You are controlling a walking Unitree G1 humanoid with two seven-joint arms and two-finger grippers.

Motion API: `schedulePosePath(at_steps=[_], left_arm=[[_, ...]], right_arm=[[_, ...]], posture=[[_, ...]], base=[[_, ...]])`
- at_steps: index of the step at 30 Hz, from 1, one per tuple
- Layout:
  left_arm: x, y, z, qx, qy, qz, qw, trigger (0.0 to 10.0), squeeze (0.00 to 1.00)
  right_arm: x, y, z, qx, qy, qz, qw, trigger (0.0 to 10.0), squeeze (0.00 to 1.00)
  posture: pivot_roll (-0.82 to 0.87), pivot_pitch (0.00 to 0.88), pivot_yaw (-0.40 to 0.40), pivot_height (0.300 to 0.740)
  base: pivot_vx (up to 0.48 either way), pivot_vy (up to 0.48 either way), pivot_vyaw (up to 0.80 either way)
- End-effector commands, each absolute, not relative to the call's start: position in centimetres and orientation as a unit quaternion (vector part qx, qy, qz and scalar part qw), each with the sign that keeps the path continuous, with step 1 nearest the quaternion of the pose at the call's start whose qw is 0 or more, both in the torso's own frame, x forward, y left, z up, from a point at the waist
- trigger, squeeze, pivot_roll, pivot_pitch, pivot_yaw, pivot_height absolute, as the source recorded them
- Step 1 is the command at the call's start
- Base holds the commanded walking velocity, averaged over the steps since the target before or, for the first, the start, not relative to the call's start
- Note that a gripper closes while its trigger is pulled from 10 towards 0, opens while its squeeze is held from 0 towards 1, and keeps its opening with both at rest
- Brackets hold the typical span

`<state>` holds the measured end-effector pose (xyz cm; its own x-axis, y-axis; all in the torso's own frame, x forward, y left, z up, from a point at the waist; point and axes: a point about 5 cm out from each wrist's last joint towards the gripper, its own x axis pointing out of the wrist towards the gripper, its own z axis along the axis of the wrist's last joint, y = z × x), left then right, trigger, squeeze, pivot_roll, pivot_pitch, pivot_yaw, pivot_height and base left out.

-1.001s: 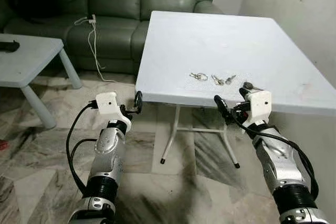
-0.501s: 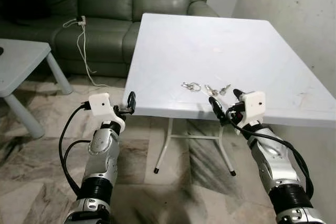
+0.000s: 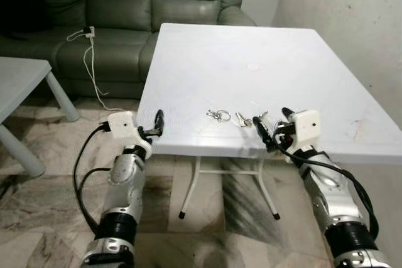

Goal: Hang keys on a hook

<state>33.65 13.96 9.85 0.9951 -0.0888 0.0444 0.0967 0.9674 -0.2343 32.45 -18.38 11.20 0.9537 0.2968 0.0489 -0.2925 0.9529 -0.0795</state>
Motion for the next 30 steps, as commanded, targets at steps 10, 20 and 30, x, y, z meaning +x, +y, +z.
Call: schedulePosePath(at_steps=[10, 20, 30], left_arm=[[33.7, 14.8, 10.1, -0.108, -0.015, -0.034, 0.994, 10.0, 0.00], [33.6, 14.4, 10.0, -0.101, -0.012, -0.039, 0.994, 10.0, 0.00], [33.3, 13.5, 10.1, -0.096, -0.014, -0.058, 0.994, 10.0, 0.00]], right_arm=[[32.7, -18.0, 11.6, -0.034, -0.032, 0.155, 0.987, 10.0, 0.00], [32.6, -17.7, 11.2, -0.031, -0.020, 0.159, 0.987, 10.0, 0.00], [32.4, -17.4, 10.7, -0.023, -0.009, 0.150, 0.988, 10.0, 1.00]], posture=[[-0.06, 0.000, -0.081, 0.740], [-0.06, 0.000, -0.081, 0.740], [-0.06, 0.000, -0.081, 0.740]], base=[[0.182, 0.000, 0.00], [0.000, 0.000, 0.00], [0.000, 0.000, 0.00]])
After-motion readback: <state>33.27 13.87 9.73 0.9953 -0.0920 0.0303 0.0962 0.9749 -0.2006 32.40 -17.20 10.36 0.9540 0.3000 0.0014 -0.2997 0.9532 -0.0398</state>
